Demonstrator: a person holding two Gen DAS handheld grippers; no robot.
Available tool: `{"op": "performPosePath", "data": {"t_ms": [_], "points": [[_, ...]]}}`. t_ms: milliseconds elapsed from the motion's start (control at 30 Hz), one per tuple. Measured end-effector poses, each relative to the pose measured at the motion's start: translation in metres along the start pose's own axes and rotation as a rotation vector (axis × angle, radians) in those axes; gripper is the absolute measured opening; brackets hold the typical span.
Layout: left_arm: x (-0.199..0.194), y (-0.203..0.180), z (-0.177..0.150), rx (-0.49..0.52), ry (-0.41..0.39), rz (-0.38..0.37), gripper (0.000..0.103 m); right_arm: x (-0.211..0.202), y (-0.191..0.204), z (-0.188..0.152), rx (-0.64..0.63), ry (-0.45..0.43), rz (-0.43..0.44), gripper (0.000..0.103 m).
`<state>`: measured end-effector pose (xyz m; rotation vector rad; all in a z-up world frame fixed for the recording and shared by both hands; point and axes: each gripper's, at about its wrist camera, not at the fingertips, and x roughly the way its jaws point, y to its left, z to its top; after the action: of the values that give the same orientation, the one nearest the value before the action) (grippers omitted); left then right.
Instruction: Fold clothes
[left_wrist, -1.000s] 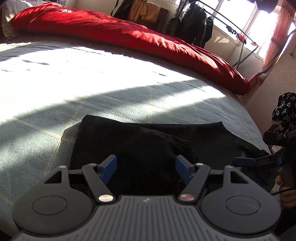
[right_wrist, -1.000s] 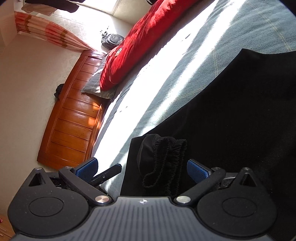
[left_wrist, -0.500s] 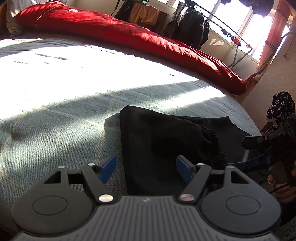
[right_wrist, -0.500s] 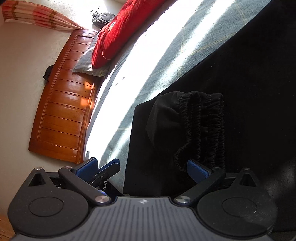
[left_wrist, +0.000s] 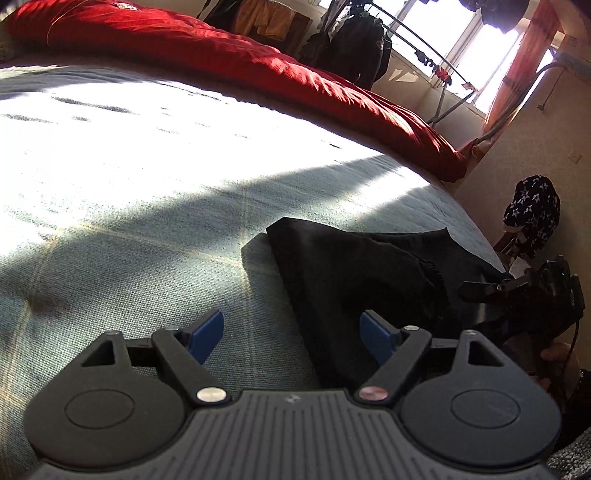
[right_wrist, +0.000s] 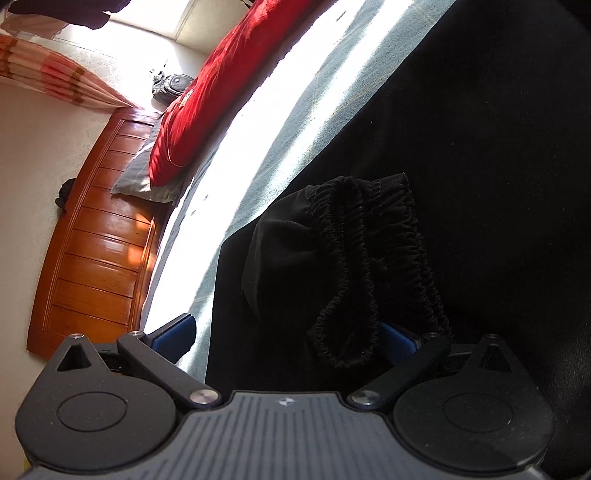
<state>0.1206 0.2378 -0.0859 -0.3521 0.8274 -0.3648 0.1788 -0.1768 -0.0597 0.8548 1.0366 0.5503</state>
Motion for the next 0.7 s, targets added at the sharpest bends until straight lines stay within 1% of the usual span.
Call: {"op": "performPosePath", "data": {"t_ms": [100,167,233,267,300,333,367,400,500,600,700], "points": [[0.0,0.005,-0.001,-0.007,0.0,-0.007,0.081,0.0,0.001,0.0,0.016,-0.02,-0.013,0.101],[0.0,0.009,-0.001,-0.012,0.0,-0.011,0.081,0.0,0.012,-0.001,-0.018,-0.028,-0.074,0.094],[0.0,0.013,-0.001,-0.016,0.0,-0.016,0.081,0.0,0.022,-0.004,-0.082,-0.03,-0.132,0.071],[0.0,0.014,-0.001,-0.019,0.0,-0.018,0.081,0.001,0.026,-0.006,-0.109,-0.031,-0.161,0.066],[-0.001,0.016,-0.001,-0.021,0.0,-0.02,0.081,0.002,0.025,-0.007,-0.119,-0.031,-0.188,0.055],[0.0,0.016,-0.002,-0.02,0.001,-0.022,0.081,0.002,0.024,-0.008,-0.118,-0.036,-0.216,0.04],[0.0,0.016,-0.002,-0.019,0.003,-0.024,0.081,0.001,0.022,-0.009,-0.108,-0.043,-0.238,0.031],[0.001,0.016,-0.002,-0.018,0.004,-0.026,0.081,-0.002,0.022,-0.01,-0.101,-0.047,-0.243,0.022],[0.001,0.017,-0.003,-0.019,0.012,-0.034,0.081,-0.015,0.035,-0.014,-0.134,-0.06,-0.221,0.019],[0.0,0.015,-0.001,-0.004,0.016,-0.054,0.081,-0.025,0.045,-0.019,-0.145,-0.055,-0.214,0.018],[0.002,0.009,0.002,0.017,0.018,-0.083,0.081,-0.031,0.04,-0.024,-0.141,-0.06,-0.251,0.019]]}}
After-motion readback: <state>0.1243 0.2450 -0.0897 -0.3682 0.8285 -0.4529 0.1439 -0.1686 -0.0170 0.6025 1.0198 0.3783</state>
